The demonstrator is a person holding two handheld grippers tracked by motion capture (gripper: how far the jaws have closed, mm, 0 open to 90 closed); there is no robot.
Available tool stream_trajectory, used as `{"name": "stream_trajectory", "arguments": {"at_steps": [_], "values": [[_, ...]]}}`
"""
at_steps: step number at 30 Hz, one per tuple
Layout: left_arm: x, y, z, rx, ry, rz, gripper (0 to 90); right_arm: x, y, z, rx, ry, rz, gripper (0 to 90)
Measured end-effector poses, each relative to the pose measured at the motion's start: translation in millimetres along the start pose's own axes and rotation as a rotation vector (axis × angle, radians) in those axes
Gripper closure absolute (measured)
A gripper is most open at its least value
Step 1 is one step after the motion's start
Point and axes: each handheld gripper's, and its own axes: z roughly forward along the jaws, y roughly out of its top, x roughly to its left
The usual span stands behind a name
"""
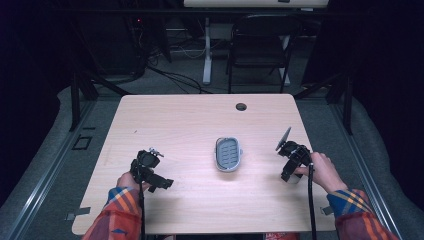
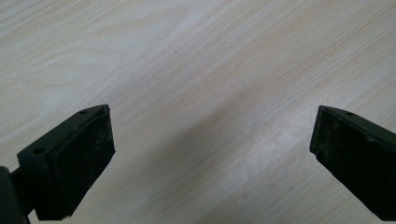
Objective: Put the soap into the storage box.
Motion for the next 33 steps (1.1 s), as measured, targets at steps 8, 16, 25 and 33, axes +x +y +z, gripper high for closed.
{"name": "stream_trajectory", "arguments": {"at_steps": [8,16,25,33], "values": [[0.0,0.1,0.2,0.001,-0.002,0.000,0.0,0.3,0.7,4.4,0.019,-0.008,-0.009,22.1],[-0.2,0.2,0.0,0.001,-0.001,0.001,0.0,0.8,0.8,4.1,0.011,-0.013,-0.008,22.5],[-0.3,0.3,0.0,0.003,-0.001,0.002,0.0,3.2,-0.2,1.8,-0.010,-0.024,-0.020,22.6],[-1.2,0.2,-0.4,0.002,0.001,0.004,0.0,4.5,-1.2,-4.9,-0.019,-0.027,-0.026,22.6]]}}
